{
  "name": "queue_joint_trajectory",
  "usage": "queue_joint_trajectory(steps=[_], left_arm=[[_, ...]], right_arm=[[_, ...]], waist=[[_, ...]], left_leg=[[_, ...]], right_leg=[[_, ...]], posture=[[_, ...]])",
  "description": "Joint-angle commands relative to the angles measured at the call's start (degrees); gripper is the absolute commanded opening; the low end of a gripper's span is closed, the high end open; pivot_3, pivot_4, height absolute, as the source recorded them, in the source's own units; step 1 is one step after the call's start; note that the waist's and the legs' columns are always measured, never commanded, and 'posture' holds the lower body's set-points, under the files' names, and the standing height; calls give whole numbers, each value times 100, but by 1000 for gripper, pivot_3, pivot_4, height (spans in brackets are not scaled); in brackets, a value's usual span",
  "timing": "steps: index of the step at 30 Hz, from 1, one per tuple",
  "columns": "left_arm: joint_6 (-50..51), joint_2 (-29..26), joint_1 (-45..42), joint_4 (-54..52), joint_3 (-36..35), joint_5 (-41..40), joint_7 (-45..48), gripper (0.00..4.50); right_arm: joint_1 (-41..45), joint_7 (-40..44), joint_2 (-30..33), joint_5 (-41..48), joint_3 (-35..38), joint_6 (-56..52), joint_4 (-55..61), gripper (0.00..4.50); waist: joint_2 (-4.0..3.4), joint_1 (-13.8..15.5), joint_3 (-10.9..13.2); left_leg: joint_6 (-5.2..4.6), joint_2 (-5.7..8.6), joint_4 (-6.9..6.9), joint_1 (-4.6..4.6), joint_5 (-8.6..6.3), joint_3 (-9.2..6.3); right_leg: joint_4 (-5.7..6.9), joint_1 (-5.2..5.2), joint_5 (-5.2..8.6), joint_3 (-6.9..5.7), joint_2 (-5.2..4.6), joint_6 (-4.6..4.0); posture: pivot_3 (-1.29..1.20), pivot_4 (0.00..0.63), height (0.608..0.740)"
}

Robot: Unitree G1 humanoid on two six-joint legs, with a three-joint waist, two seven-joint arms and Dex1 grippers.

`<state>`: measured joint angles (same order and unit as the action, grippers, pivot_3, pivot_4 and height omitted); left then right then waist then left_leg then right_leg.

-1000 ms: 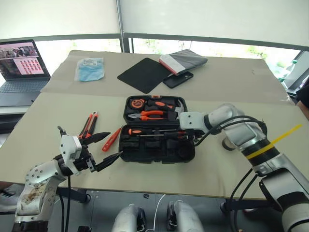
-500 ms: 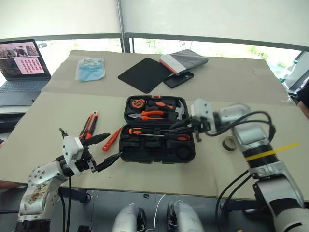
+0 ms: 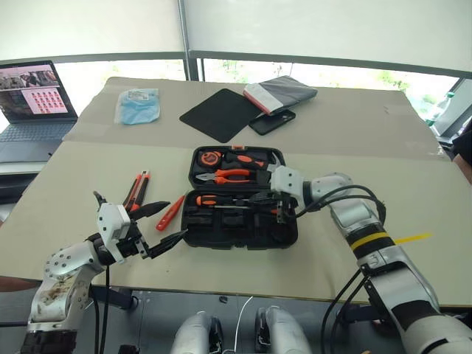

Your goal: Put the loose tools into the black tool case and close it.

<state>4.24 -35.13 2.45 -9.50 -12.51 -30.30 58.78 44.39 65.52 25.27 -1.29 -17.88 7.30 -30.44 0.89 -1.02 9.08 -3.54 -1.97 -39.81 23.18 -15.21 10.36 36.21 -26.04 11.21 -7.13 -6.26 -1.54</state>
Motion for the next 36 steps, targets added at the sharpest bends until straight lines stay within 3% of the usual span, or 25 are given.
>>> queue_joint_trajectory(steps=[1,7,12,15,18,23,26,31,36], left_arm=[[82,-85,84,-282,-162,-37,-141,4500],[143,-99,189,-404,-222,-74,-263,4500],[73,-80,388,-300,-554,5,-525,4500],[-56,-133,645,39,-1099,18,-670,4500],[83,-241,1047,161,-1683,-57,-759,4500],[500,-346,1821,247,-2577,-107,-1035,4500],[638,-386,2115,401,-2985,-164,-1082,4500],[1425,-632,2271,122,-3014,-555,-863,4500],[2457,-948,1829,-593,-2488,-695,-1316,4500]], right_arm=[[-193,19,-136,-434,-470,158,32,20],[-326,-166,-288,-716,-606,499,138,20],[-293,-545,-403,-13,223,420,348,20],[-488,23,-107,795,696,398,949,771],[-943,267,166,1530,1149,342,1664,1835],[-1932,-120,643,2066,1853,-334,2717,3537],[-2523,-50,912,2234,2192,-194,2956,4434],[-3321,369,1175,2687,2493,-174,3097,4434],[-3304,296,1092,2880,2443,-236,3418,4434]], waist=[[-1,-5,-2],[0,-90,-6],[0,-170,-6],[-2,-156,-3],[-2,-128,-2],[2,-74,-3],[2,8,-2],[2,81,-1],[2,103,-1]], left_leg=[[0,0,1,0,0,0],[10,-6,10,-13,5,3],[21,-13,15,-27,10,4],[28,-22,16,-18,15,6],[26,-22,15,-9,15,4],[16,-22,15,-1,3,-3],[8,-22,15,0,-5,-3],[-27,-22,14,-4,-27,-10],[-28,-21,13,-2,-28,-9]], right_leg=[[0,0,0,1,-1,0],[4,2,7,4,2,-1],[12,9,13,5,8,-7],[15,-3,12,6,12,-11],[15,-10,10,3,10,-21],[-4,-10,14,-5,-7,-12],[-8,-14,15,-5,-15,-12],[-17,-19,34,-11,-15,-37],[-15,-11,33,-7,-15,-37]], posture=[[0,150,740],[0,150,740],[0,150,740],[0,150,740],[0,150,740],[0,150,740],[0,150,740],[0,150,740],[0,150,740]])
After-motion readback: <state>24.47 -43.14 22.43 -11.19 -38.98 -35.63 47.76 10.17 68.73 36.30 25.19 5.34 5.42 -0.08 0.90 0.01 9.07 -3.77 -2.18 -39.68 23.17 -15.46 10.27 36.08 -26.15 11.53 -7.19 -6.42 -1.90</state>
